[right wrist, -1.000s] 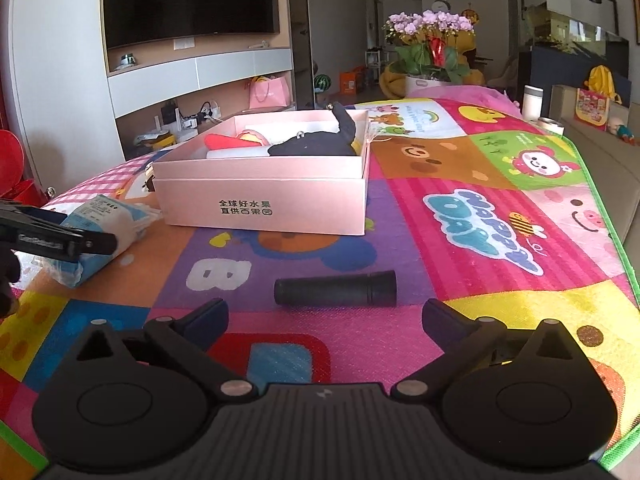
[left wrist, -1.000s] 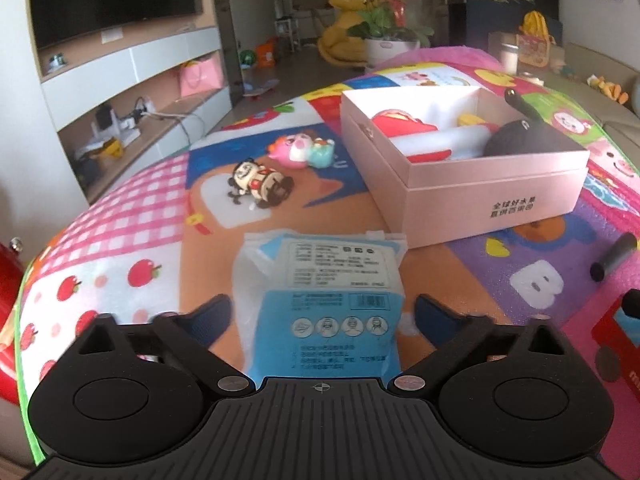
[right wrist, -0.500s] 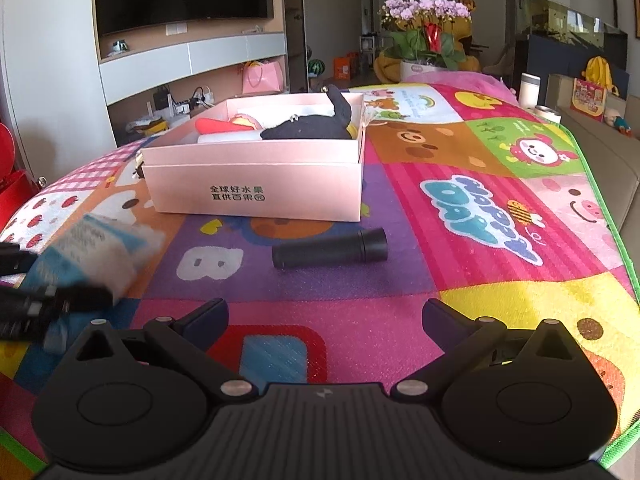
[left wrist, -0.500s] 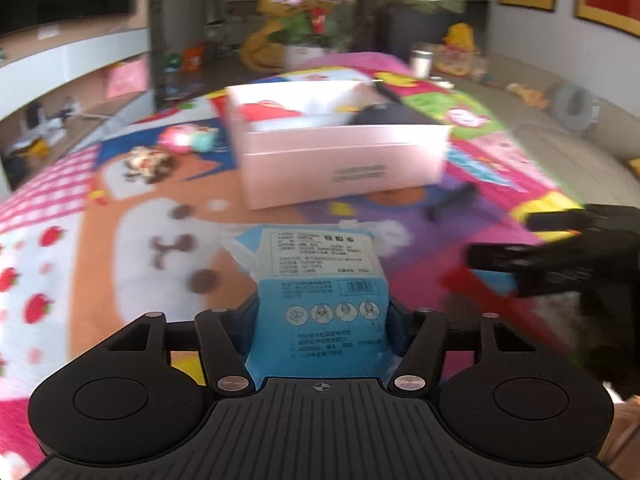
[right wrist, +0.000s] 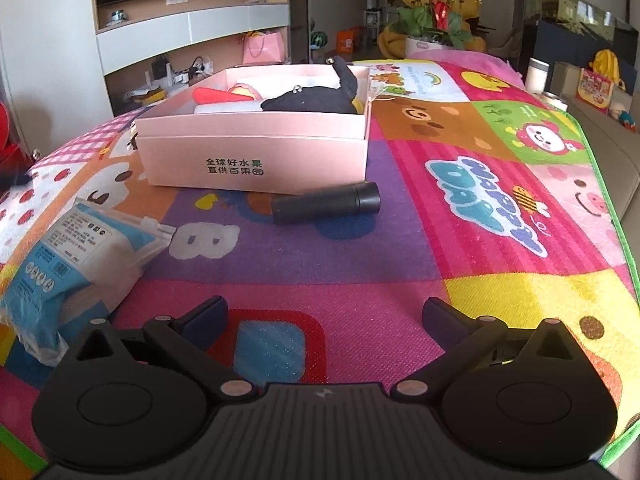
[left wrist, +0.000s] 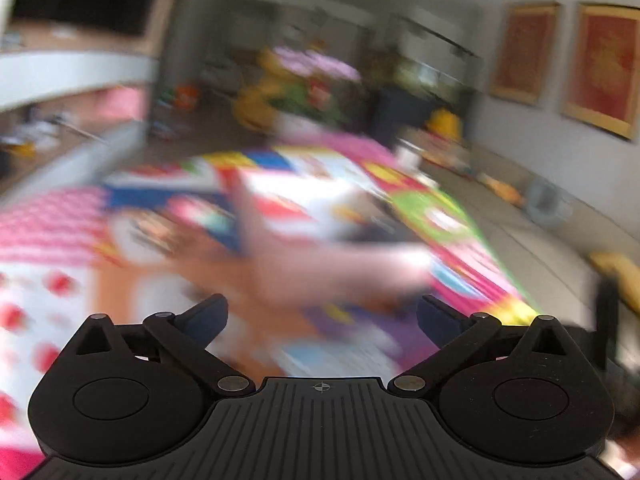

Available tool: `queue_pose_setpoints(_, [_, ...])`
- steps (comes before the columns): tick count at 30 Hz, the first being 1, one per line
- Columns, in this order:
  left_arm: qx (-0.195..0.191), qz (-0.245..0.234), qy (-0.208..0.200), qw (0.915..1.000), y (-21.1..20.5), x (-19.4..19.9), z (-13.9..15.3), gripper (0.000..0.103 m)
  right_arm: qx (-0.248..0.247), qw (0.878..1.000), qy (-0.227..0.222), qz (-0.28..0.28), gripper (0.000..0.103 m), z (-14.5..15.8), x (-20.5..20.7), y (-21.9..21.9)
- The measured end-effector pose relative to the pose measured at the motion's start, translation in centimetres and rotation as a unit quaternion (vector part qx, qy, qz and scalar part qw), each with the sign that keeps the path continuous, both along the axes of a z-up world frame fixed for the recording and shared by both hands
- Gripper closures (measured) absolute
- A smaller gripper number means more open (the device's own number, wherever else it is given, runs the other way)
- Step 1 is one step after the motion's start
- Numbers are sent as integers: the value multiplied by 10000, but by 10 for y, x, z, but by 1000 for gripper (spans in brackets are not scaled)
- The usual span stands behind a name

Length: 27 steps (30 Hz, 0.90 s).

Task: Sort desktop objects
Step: 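Grasp the cartoon boy figurine with left tool while right reaches the pig toy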

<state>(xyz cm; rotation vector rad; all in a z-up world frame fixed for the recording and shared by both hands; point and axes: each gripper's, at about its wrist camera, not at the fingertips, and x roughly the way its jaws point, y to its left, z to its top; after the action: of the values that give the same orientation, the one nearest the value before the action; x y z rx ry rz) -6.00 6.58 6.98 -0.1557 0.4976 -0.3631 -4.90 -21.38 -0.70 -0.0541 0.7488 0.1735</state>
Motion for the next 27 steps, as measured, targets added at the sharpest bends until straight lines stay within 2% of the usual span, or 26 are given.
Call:
queue_pose_setpoints(3, [427,973,128,9943,18,44,-4,0,43,9992,180,350,0,10,9,-1])
queue_pose_setpoints(5, [712,1320,368,9880,24,85,-15,0,15,9985,-178,519,4,29,12,2])
queue_pose_setpoints(7, [823,1400,566,9851,25,126,-29,0,-194,9950,-625,751,11,59,20,11])
queue_pose_setpoints(10, [1129,1451,555,9814,14,165,-43,1,-159,9905,-981,951,17,109,45,25])
queue_pose_setpoints(11, [1295,1438,588,9793,9,176,-48,4,-107,9899,-1009,994,18,123,55,30])
queue_pose_setpoints(12, [1405,1441,680,9772,7,186,-52,16,-22,9894,-997,1055,18,137,67,36])
queue_pose_setpoints(13, [1411,1450,774,9763,8,191,-56,22,86,9886,-938,1175,18,151,82,44])
queue_pose_setpoints(15, [1282,1493,933,9760,15,199,-60,26,191,9864,-697,1473,18,167,112,64])
queue_pose_setpoints(17, [1076,1504,919,9785,26,198,-59,32,145,9793,-247,2005,14,168,144,92])
queue_pose_setpoints(18, [1073,1476,850,9795,30,196,-59,47,81,9738,-43,2274,14,164,160,109])
queue_pose_setpoints(20, [1128,1420,782,9803,37,190,-58,61,-291,9747,77,2216,14,149,190,147])
queue_pose_setpoints(24, [936,1225,755,9852,60,158,-57,61,-870,9651,266,2457,17,119,233,207])
queue_pose_setpoints(27, [798,932,653,9903,68,119,-52,61,-1261,9561,615,2572,17,94,256,243])
